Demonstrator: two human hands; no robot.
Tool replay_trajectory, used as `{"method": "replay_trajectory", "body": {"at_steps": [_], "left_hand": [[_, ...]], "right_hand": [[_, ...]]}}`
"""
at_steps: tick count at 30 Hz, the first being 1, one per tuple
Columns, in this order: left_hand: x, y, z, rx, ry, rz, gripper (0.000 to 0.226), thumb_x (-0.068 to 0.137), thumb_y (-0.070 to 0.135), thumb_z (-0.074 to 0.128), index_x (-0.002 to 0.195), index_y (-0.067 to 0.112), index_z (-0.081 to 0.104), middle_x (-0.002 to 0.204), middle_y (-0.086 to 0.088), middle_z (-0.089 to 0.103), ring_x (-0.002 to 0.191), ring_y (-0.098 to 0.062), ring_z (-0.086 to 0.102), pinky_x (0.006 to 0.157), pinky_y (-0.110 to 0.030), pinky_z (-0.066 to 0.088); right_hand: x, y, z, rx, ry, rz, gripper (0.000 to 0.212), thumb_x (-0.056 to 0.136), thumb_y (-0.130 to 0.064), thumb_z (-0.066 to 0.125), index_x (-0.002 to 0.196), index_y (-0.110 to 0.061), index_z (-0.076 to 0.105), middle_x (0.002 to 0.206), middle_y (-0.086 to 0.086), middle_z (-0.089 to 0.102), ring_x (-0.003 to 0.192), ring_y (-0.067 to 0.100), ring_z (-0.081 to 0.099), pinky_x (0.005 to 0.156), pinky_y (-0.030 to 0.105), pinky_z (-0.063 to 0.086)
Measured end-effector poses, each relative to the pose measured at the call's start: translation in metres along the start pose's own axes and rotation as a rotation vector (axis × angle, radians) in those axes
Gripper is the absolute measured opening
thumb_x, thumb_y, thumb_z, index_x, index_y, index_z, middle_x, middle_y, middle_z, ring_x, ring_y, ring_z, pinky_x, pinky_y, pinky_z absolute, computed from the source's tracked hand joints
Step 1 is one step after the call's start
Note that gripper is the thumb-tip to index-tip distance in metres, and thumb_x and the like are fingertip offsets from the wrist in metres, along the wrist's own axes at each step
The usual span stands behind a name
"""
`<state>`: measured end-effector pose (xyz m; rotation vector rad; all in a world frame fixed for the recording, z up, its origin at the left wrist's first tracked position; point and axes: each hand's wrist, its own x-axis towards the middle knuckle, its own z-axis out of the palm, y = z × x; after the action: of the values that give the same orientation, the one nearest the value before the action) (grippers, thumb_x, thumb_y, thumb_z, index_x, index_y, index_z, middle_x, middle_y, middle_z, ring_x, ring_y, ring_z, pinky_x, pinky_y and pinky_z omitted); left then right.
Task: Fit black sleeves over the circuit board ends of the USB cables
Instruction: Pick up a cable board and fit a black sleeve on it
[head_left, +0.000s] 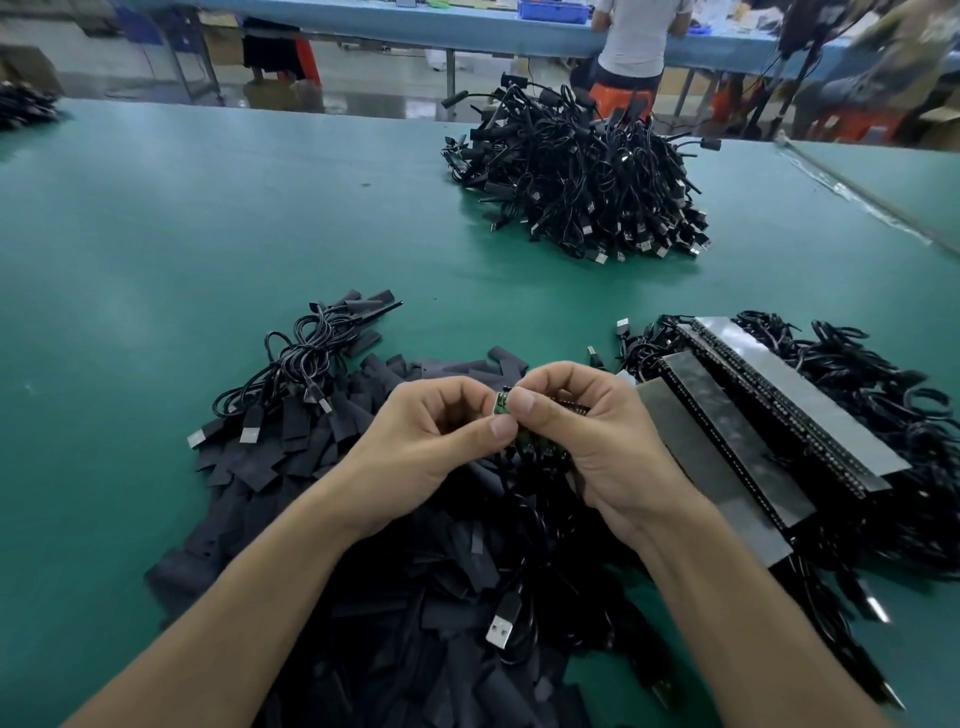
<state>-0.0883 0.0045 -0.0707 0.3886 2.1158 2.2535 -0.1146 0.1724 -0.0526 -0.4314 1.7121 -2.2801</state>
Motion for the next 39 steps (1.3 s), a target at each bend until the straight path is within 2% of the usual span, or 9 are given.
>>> {"method": "replay_trajectory", "body": {"at_steps": [4, 8, 11, 13, 16, 20, 27, 33, 39], "left_hand": [[0.0, -0.003, -0.001, -0.037, -0.001, -0.011, 0.008, 0.082, 0.015, 0.071, 0.075, 0.013, 0.067, 0.067, 0.005, 0.058, 0.062, -0.004, 0.05, 0.06, -0.013, 0.041], [-0.002, -0.002, -0.001, -0.087, -0.001, -0.015, 0.009, 0.077, 0.025, 0.075, 0.072, 0.019, 0.072, 0.064, 0.006, 0.061, 0.058, -0.003, 0.054, 0.057, -0.013, 0.046], [-0.002, -0.003, 0.0, -0.088, 0.056, 0.001, 0.009, 0.076, 0.028, 0.075, 0.073, 0.02, 0.073, 0.064, 0.006, 0.063, 0.056, -0.004, 0.055, 0.056, -0.015, 0.048], [0.0, -0.003, 0.001, -0.098, 0.099, -0.005, 0.009, 0.081, 0.027, 0.072, 0.074, 0.023, 0.072, 0.069, 0.002, 0.066, 0.06, -0.008, 0.058, 0.059, -0.02, 0.051], [0.004, -0.003, 0.001, -0.246, 0.209, -0.02, 0.018, 0.088, 0.031, 0.067, 0.08, 0.014, 0.066, 0.077, -0.004, 0.07, 0.069, -0.016, 0.067, 0.066, -0.028, 0.058], [0.008, 0.003, -0.002, -0.401, 0.334, 0.039, 0.014, 0.089, 0.026, 0.057, 0.083, 0.014, 0.054, 0.064, -0.002, 0.061, 0.053, -0.015, 0.06, 0.059, -0.031, 0.058], [0.009, 0.019, -0.018, -0.15, 0.458, 0.026, 0.021, 0.088, 0.034, 0.061, 0.091, 0.015, 0.07, 0.055, 0.005, 0.04, 0.04, -0.007, 0.032, 0.036, -0.019, 0.033], [0.011, 0.012, -0.024, 0.265, 0.398, -0.096, 0.024, 0.099, 0.022, 0.058, 0.086, 0.022, 0.078, 0.056, -0.004, 0.033, 0.043, -0.012, 0.026, 0.04, -0.018, 0.024], [0.01, -0.003, -0.03, 0.492, 0.441, -0.107, 0.018, 0.099, 0.022, 0.058, 0.095, 0.029, 0.074, 0.053, 0.009, 0.045, 0.046, -0.008, 0.035, 0.053, -0.028, 0.031]], "right_hand": [[-0.001, 0.005, 0.002, 0.111, 0.024, 0.084, 0.015, 0.062, -0.023, 0.086, 0.071, -0.018, 0.075, 0.071, 0.005, 0.072, 0.063, 0.012, 0.068, 0.061, 0.023, 0.055], [-0.001, 0.01, 0.006, 0.274, 0.021, 0.143, 0.009, 0.066, -0.018, 0.083, 0.07, -0.017, 0.075, 0.069, 0.007, 0.071, 0.059, 0.014, 0.067, 0.058, 0.027, 0.057], [0.001, 0.01, 0.005, 0.176, 0.047, 0.083, 0.009, 0.067, -0.022, 0.082, 0.071, -0.02, 0.074, 0.071, 0.002, 0.07, 0.063, 0.012, 0.065, 0.063, 0.025, 0.056], [0.003, 0.005, 0.002, -0.048, 0.093, 0.032, 0.009, 0.073, -0.021, 0.082, 0.072, -0.02, 0.073, 0.071, -0.001, 0.07, 0.068, 0.01, 0.065, 0.067, 0.022, 0.054], [0.003, -0.003, -0.008, -0.675, 0.181, -0.091, 0.013, 0.079, -0.014, 0.081, 0.074, -0.02, 0.07, 0.068, -0.008, 0.07, 0.065, 0.001, 0.062, 0.065, 0.014, 0.048], [-0.003, -0.011, -0.006, -1.391, 0.137, -0.163, 0.017, 0.082, -0.013, 0.071, 0.095, -0.024, 0.074, 0.099, -0.005, 0.068, 0.098, 0.017, 0.058, 0.089, 0.03, 0.046], [-0.005, 0.006, 0.009, -1.564, -0.057, -0.037, 0.044, 0.096, -0.052, 0.051, 0.135, -0.031, 0.052, 0.125, -0.005, 0.053, 0.12, 0.022, 0.043, 0.101, 0.04, 0.035], [-0.004, 0.011, 0.008, -1.503, 0.001, -0.087, 0.024, 0.095, -0.046, 0.055, 0.116, -0.036, 0.064, 0.115, -0.008, 0.058, 0.114, 0.02, 0.046, 0.093, 0.038, 0.03], [-0.005, 0.014, 0.01, -1.458, -0.046, -0.102, 0.028, 0.093, -0.051, 0.057, 0.117, -0.039, 0.064, 0.111, -0.013, 0.062, 0.113, 0.016, 0.046, 0.093, 0.036, 0.027]]}}
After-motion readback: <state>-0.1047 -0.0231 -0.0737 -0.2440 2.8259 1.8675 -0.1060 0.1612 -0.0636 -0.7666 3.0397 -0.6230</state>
